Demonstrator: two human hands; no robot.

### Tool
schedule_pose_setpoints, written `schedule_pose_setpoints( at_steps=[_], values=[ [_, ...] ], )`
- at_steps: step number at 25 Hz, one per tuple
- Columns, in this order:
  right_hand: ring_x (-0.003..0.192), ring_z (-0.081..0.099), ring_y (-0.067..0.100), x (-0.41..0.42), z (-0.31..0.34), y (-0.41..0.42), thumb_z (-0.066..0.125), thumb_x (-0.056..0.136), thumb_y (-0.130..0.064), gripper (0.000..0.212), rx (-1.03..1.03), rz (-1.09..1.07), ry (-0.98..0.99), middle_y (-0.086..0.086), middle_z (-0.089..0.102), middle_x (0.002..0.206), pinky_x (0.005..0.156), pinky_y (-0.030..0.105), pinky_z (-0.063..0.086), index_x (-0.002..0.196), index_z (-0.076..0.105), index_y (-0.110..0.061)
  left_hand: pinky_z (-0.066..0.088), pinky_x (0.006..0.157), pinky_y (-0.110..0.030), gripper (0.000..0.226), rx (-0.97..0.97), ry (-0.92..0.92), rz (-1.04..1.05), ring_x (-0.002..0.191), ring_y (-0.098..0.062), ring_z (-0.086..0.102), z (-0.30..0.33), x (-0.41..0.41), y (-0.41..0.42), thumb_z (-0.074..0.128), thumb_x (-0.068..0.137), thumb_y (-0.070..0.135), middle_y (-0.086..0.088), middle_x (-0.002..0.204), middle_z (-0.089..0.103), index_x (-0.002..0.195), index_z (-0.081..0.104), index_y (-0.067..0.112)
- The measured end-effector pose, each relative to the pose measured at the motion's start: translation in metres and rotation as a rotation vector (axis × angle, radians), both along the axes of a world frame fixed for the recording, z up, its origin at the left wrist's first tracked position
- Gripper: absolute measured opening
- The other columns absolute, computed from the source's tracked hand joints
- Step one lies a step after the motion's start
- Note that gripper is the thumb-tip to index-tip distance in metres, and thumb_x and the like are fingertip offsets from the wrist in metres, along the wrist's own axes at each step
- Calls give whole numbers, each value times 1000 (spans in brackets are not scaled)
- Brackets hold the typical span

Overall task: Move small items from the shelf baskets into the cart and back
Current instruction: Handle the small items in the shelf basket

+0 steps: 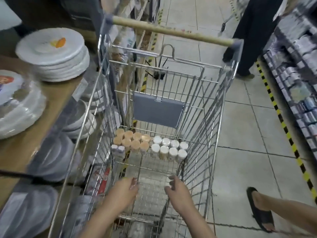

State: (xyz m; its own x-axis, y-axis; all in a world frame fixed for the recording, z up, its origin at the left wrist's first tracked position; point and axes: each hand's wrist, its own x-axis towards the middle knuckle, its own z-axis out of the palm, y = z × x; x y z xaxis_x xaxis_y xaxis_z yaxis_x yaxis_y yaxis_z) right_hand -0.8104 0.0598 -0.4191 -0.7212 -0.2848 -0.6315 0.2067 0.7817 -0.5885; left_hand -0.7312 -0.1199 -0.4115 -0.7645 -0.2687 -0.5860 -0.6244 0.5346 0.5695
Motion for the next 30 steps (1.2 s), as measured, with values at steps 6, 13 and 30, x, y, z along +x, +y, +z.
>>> schedule_pose_setpoints(
  at_steps=[6,13,30],
  values=[
    [119,53,18,-57,-90,-28,55,94,-22,47,59,-79,1,4,53,136,96,27,41,138,40,-14,50,84,-27,28,33,-21,98,95,-10,60,-108,-58,-11,57,92,18,7,108,63,120,57,17],
    [112,56,18,-104,-146,-63,58,91,-34,52,23,-102,246,-6,58,123,76,29,41,137,36,-24,49,90,-35,37,109,176,143,105,-15,59,-169,-138,-16,59,89,21,10,118,60,124,50,30],
    [94,62,26,-129,-196,-79,55,92,-26,47,331,-41,351,3,66,100,62,30,37,133,33,-25,50,78,-36,46,-378,176,-247,105,-22,57,-219,-179,-12,65,83,22,-2,127,43,125,45,18]
  ],
)
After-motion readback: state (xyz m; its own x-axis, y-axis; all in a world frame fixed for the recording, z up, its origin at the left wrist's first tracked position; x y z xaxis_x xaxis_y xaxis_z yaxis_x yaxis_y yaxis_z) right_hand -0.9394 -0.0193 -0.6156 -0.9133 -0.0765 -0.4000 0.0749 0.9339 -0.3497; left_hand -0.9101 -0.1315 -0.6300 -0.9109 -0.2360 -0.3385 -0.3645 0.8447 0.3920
